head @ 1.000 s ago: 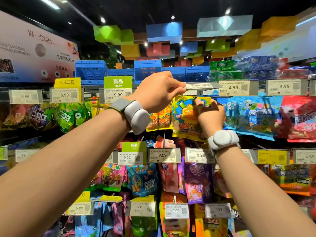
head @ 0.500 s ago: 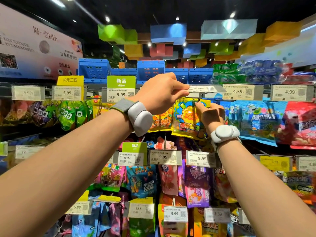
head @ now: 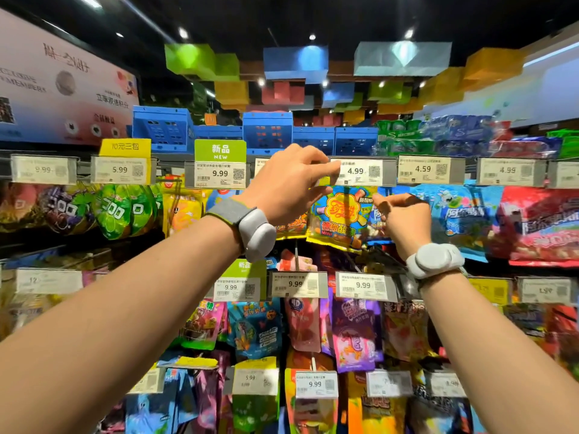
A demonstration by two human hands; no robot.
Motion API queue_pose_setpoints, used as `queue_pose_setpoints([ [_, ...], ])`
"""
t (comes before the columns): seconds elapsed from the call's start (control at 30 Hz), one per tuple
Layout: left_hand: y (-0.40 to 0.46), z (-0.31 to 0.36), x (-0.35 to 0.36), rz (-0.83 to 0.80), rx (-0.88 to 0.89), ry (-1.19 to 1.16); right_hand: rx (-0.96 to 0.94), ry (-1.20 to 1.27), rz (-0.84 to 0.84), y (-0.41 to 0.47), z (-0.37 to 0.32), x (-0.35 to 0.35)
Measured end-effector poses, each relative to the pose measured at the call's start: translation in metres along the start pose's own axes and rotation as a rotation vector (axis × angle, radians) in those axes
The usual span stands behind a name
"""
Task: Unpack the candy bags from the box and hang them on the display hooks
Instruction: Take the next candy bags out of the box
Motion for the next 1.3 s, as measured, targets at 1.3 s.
queue_pose_setpoints([
  [1.3,-0.391,-0.037,0.023,0.470,-1.240,-1.335,0.340,0.227,-0.351,-0.370,0.035,0.181],
])
Point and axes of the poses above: each hand's wrist, its own y-axis towards the middle knuckle, its own x-axis out of the palm, z = x × y, the point moved 9 cm from there along y, towards the middle knuckle, and after that the axes turned 12 degrees about -y, right-handed, at the moved point
